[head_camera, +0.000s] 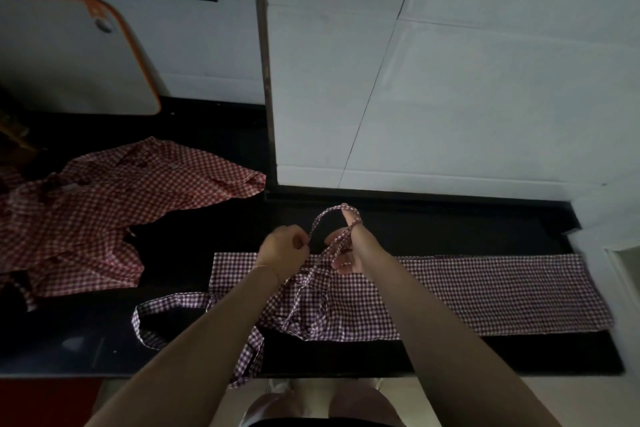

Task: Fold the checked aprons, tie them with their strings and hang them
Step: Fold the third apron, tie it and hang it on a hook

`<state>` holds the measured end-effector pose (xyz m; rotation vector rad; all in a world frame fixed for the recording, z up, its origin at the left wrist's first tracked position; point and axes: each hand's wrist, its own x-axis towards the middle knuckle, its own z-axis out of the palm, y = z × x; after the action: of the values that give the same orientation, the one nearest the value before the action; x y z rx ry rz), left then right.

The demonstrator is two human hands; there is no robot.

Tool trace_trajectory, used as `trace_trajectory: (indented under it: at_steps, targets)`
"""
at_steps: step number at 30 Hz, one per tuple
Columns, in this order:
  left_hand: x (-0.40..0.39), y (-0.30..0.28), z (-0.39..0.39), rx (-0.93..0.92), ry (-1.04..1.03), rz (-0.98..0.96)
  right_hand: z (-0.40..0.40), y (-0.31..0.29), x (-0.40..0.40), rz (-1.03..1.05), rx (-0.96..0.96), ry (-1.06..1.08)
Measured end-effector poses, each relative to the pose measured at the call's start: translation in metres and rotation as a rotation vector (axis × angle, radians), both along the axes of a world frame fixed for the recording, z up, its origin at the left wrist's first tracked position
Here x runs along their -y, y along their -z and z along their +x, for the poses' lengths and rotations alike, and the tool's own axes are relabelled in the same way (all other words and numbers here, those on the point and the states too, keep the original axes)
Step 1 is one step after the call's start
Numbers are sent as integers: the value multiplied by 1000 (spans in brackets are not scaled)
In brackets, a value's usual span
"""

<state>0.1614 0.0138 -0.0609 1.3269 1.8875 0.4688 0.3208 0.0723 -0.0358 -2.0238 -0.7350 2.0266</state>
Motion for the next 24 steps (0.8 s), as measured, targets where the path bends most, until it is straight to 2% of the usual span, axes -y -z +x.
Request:
trace_trajectory:
  at_steps: [3, 6, 7, 9, 11, 14, 15, 16, 18, 21, 23, 24]
  targets:
    - [-5, 6, 28, 135, -58, -148, 5, 1, -7, 8, -35, 143]
    - [-5, 16, 42, 106, -137, -195, 19, 5, -17, 28, -83, 332]
    - [-5, 16, 48, 27, -118, -177, 26, 6, -20, 6, -100, 380]
    - [-2, 14, 58, -191, -39, -67, 36, 11, -26, -33, -129, 440]
    - [-3, 9, 68, -267, 73, 3, 40, 18, -29, -43, -169, 481]
    - [-11, 7, 81, -287, 333, -180, 44, 24, -34, -58, -175, 475]
    - [-13, 7, 83, -330, 358, -206, 46, 24, -35, -57, -172, 449]
    - [-17, 5, 84, -362, 302, -200, 48, 23, -37, -54, -167, 425]
    - [-28, -2, 79, -350, -36, -112, 55, 26, -41, -58, -116, 357]
    - [-56, -25, 66, -110, -563, 148, 63, 34, -45, -54, -11, 235]
    - [-71, -43, 70, 24, -669, 358, 63, 40, -49, -57, 30, 192]
    - [-74, -50, 76, 28, -636, 431, 63, 41, -51, -62, 32, 188]
